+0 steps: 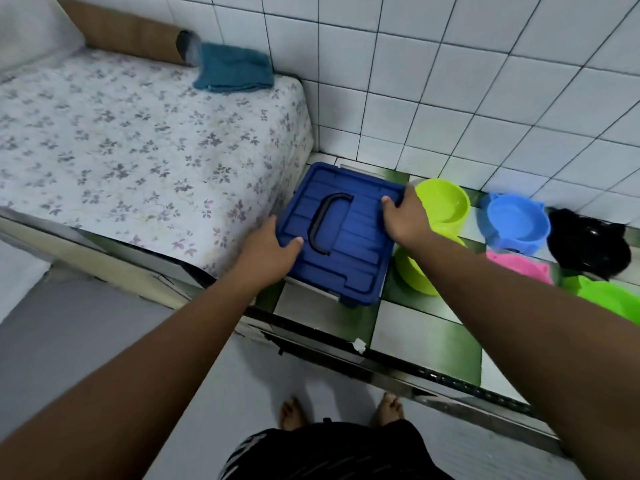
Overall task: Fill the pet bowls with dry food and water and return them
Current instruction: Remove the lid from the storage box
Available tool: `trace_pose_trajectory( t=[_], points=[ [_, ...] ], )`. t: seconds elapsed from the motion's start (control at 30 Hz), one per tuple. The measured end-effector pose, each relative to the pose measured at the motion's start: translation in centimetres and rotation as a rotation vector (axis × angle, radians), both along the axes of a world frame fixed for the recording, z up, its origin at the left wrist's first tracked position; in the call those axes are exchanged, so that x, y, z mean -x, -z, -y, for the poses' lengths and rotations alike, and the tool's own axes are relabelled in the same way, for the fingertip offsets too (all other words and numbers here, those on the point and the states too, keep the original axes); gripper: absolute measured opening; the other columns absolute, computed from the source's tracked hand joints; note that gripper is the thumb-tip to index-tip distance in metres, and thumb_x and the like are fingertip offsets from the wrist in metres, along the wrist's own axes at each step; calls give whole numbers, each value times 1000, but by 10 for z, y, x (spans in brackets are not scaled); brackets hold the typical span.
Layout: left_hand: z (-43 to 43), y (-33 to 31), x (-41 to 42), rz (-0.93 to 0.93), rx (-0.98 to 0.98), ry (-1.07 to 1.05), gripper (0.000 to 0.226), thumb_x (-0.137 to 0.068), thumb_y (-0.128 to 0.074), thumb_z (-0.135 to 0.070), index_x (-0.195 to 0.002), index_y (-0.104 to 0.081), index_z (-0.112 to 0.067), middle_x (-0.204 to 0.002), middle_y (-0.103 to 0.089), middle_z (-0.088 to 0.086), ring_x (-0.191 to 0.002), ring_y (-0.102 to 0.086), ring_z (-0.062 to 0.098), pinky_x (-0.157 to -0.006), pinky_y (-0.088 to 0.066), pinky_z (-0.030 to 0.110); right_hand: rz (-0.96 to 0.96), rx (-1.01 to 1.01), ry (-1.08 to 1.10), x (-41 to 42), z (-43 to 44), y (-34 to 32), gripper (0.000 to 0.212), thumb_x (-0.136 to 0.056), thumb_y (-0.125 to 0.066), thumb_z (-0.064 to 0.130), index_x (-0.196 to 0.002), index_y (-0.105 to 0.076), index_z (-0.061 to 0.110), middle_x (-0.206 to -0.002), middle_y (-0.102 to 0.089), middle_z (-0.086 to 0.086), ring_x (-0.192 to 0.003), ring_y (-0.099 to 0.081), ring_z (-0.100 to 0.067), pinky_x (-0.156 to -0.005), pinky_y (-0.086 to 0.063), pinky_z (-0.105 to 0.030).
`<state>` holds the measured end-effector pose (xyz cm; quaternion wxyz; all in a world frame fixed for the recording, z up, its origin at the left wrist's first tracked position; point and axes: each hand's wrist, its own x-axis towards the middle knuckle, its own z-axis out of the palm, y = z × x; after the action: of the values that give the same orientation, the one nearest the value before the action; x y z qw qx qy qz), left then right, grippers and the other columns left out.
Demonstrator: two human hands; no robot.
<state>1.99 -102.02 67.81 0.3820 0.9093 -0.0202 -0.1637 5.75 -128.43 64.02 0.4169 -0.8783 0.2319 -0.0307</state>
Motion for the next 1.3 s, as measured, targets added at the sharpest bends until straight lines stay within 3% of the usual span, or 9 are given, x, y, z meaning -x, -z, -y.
trace_pose_trajectory(
  t=[0.1,0.23,0.33,0.43,0.6,0.73,0.8,0.9,1.3],
  points=[
    [9,-4,-1,-17,30,-15,61,-100,-60,-37,-154,-39,-19,-149,-51,0,-136,-48,22,-98,-31,21,-29,-46,26,1,-6,0,68,-102,-49,31,-154,-20,-1,-159,-31,-17,-146,-31,-31,-118,-27,-33],
    [7,-11,-1,29,49,-54,59,-97,-64,-37,-150,-44,-20,-129,-54,-9,-125,-52,13,-95,-36,23,-3,-116,75,2,-8,-9,40,-101,-49,23,-134,-40,4,-123,-54,-9,-106,-54,-24,-86,-38,-23],
    [1,-16,-4,87,59,-28,60,-95,-65,-41,-149,-44,-26,-130,-51,-16,-127,-53,12,-98,-40,26,54,-197,122,3,-10,-21,26,-94,-51,23,-116,-42,13,-110,-61,-14,-91,-58,-27,-85,-52,-41],
    [-5,-32,-5,159,73,-22,85,-89,-65,-55,-159,-26,-31,-160,-36,-12,-143,-40,14,-119,-35,40,81,-262,143,-3,-11,-39,55,-79,-50,33,-129,-42,11,-128,-61,-16,-105,-64,-33,-92,-56,-53],
    [-21,-67,-24,395,-59,-41,74,-88,-70,-53,-152,-44,-26,-153,-46,1,-139,-45,20,-111,-37,34,143,-265,90,-34,-33,-88,55,-65,-49,26,-118,-41,16,-137,-53,-12,-118,-59,-31,-100,-52,-50],
    [-57,-92,-53,458,-165,-98,79,-82,-72,-63,-147,-50,-23,-146,-49,5,-131,-50,25,-106,-44,40,131,-242,-31,-64,-79,-118,48,-70,-50,22,-114,-33,25,-146,-45,-13,-112,-48,-21,-94,-45,-34],
    [-82,-97,-65,449,-193,-132,82,-80,-73,-65,-146,-53,-21,-145,-51,6,-130,-52,26,-105,-46,43,129,-208,-118,-76,-108,-124,53,-80,-50,14,-132,-39,12,-147,-41,-12,-107,-35,-16,-90,-37,-32],
    [-129,-99,-83,411,-214,-183,84,-77,-74,-68,-144,-56,-20,-146,-54,7,-131,-53,26,-107,-46,44,92,-105,-194,-97,-156,-125,60,-89,-52,7,-145,-30,1,-147,-38,-19,-120,-46,-26,-98,-40,-35],
    [-203,-65,-109,329,-259,-255,80,-85,-70,-62,-145,-55,-11,-153,-47,15,-133,-53,28,-112,-44,39,81,69,-384,-126,-253,-97,61,-96,-49,8,-148,-23,-8,-156,-22,-23,-142,-29,-37,-112,-31,-40]
  ],
)
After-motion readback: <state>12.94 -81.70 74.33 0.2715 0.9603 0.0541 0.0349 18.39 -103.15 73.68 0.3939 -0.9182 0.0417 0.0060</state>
